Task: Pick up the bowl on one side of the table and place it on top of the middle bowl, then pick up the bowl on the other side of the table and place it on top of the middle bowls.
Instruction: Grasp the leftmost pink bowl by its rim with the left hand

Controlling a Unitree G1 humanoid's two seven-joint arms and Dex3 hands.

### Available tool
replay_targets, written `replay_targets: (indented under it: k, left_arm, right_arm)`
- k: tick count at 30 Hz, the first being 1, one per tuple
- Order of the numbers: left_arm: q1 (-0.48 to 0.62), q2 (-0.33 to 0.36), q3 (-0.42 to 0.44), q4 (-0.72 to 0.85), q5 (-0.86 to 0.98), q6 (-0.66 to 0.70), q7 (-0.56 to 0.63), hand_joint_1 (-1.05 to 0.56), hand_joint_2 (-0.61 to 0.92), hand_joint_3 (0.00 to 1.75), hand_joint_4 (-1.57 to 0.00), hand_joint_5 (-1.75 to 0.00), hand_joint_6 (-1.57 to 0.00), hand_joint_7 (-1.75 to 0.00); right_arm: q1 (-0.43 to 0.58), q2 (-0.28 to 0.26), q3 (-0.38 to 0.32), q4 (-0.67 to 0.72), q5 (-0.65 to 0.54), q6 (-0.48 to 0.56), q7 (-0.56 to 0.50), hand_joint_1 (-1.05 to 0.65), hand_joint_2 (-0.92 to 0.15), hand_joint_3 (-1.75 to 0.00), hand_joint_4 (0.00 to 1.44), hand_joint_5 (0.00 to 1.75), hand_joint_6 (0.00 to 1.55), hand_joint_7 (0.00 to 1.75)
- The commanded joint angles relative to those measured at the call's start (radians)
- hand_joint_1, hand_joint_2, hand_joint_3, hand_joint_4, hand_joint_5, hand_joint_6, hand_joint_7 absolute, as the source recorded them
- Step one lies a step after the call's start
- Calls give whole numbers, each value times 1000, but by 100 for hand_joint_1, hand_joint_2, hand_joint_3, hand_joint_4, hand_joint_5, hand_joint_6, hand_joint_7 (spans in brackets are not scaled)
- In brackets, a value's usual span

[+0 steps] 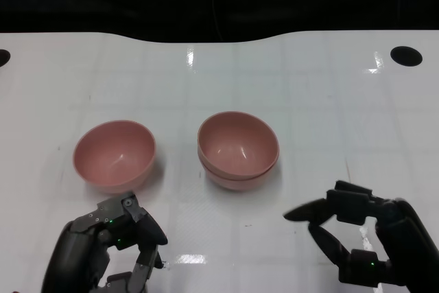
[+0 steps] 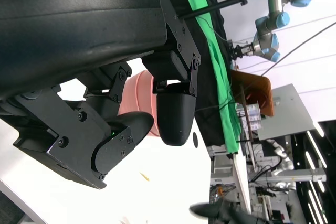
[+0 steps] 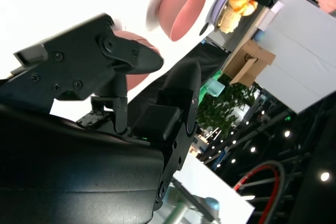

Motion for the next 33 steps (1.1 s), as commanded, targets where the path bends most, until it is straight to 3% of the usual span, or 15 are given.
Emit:
replay_targets:
  k: [1, 2, 5, 7, 10, 14, 17, 23, 33]
  left_arm:
    - [-3, 16, 10, 8, -14, -11, -14, -8, 56, 113, -76, -136, -77, -112]
    - [0, 16, 12, 4, -12, -8, -11, -8, 56, 113, -76, -135, -77, -111]
    - [7, 24, 16, -11, 10, -5, -1, -22, 71, 67, -66, -121, -71, -81]
    - [10, 33, 17, -32, 25, 2, 3, -26, 78, 51, -61, -117, -67, -71]
    - [15, 58, 27, -88, 83, 24, 20, -32, 90, 23, -50, -103, -60, -43]
    - [13, 96, 60, -192, 257, 93, 83, -39, 92, 18, -49, -80, -60, -20]
    - [20, 128, 80, -286, 368, 178, 100, -43, 92, 15, -35, -70, -49, -9]
    - [-13, 212, 109, -403, 676, 285, 148, -53, 92, 10, -34, -54, -43, -1]
    - [-143, 286, 32, -402, 1005, 452, 110, -54, 91, 1, -35, -33, -41, 0]
  right_arm:
    - [-9, 7, -26, 33, 27, -40, 25, -1, -34, -150, 89, 161, 94, 112]
    - [-6, 15, -28, 41, 46, -37, 37, -1, -33, -151, 89, 162, 94, 113]
    - [1, 34, -34, 56, 90, -22, 69, -9, -26, -159, 94, 173, 88, 140]
    - [2, 42, -40, 62, 95, -23, 81, -10, -25, -161, 95, 174, 86, 145]
    - [1, 54, -52, 68, 84, -24, 88, -10, -25, -163, 96, 175, 84, 149]
    - [-4, 65, -60, 67, 96, -8, 114, -10, -24, -165, 95, 175, 83, 150]
    - [-2, 78, -61, 64, 98, 6, 128, -10, -24, -165, 96, 175, 83, 151]
    - [3, 100, -64, 58, 102, 20, 149, -10, -23, -166, 97, 175, 82, 151]
    - [16, 110, -83, 30, 87, 48, 156, -8, -23, -167, 96, 175, 82, 153]
